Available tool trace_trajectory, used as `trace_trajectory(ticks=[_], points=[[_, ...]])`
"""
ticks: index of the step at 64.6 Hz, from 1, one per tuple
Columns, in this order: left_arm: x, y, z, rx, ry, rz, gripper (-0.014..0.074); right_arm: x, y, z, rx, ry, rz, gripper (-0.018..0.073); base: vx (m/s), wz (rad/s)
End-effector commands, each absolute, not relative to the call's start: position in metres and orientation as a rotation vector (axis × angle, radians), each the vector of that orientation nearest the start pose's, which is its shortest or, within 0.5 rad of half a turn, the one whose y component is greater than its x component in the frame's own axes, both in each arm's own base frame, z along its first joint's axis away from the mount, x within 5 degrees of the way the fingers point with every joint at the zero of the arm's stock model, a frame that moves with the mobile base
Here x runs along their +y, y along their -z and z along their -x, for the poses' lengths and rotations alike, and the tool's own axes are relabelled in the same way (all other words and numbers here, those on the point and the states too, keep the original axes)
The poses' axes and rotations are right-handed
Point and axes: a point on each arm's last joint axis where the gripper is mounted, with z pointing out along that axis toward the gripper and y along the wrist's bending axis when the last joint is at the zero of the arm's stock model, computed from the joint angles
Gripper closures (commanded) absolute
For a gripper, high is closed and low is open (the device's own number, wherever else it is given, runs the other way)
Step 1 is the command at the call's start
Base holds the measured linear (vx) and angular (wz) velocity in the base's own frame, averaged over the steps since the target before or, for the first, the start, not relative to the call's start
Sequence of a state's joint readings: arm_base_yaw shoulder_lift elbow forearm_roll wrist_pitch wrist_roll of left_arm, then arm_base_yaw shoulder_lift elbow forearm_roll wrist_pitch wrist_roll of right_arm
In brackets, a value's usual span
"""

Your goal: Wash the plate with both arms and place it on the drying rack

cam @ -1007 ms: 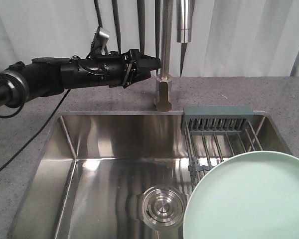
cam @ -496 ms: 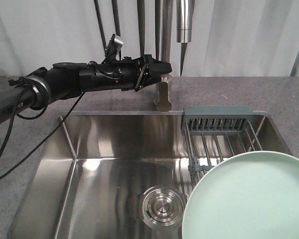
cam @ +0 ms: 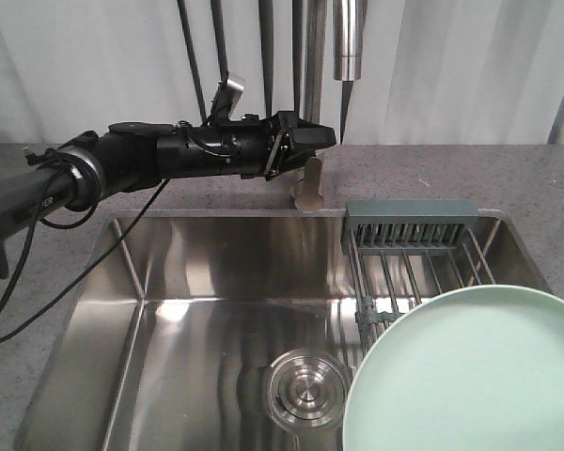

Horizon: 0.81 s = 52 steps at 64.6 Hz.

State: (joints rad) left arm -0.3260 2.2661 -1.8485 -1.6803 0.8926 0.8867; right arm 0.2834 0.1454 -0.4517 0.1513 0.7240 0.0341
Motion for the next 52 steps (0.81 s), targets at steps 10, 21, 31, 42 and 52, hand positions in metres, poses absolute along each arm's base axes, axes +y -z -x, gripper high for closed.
trace_trajectory(ticks=[10, 21, 31, 42, 52], points=[[-0.247, -0.29, -0.431, 1.885, 1.733, -0.47, 0.0173, 0.019, -0.303, -0.033, 1.812, -0.4, 0.177, 0.0561, 0.0, 0.0], [-0.251, -0.282, -0.422, 1.977, 1.708, -0.579, 0.0202, 0.019, -0.303, -0.033, 1.812, -0.4, 0.177, 0.0561, 0.0, 0.0], [-0.248, -0.283, -0.428, 1.974, 1.673, -0.528, 0.0245, 0.019, -0.303, -0.033, 1.812, -0.4, 0.177, 0.0561, 0.0, 0.0], [-0.229, -0.29, -0.442, 1.922, 1.682, -0.393, 0.03, 0.019, -0.303, -0.033, 1.812, -0.4, 0.177, 0.0561, 0.0, 0.0], [-0.194, -0.297, -0.453, 1.881, 1.729, -0.335, 0.0419, 0.019, -0.303, -0.033, 1.812, -0.4, 0.177, 0.0561, 0.0, 0.0]])
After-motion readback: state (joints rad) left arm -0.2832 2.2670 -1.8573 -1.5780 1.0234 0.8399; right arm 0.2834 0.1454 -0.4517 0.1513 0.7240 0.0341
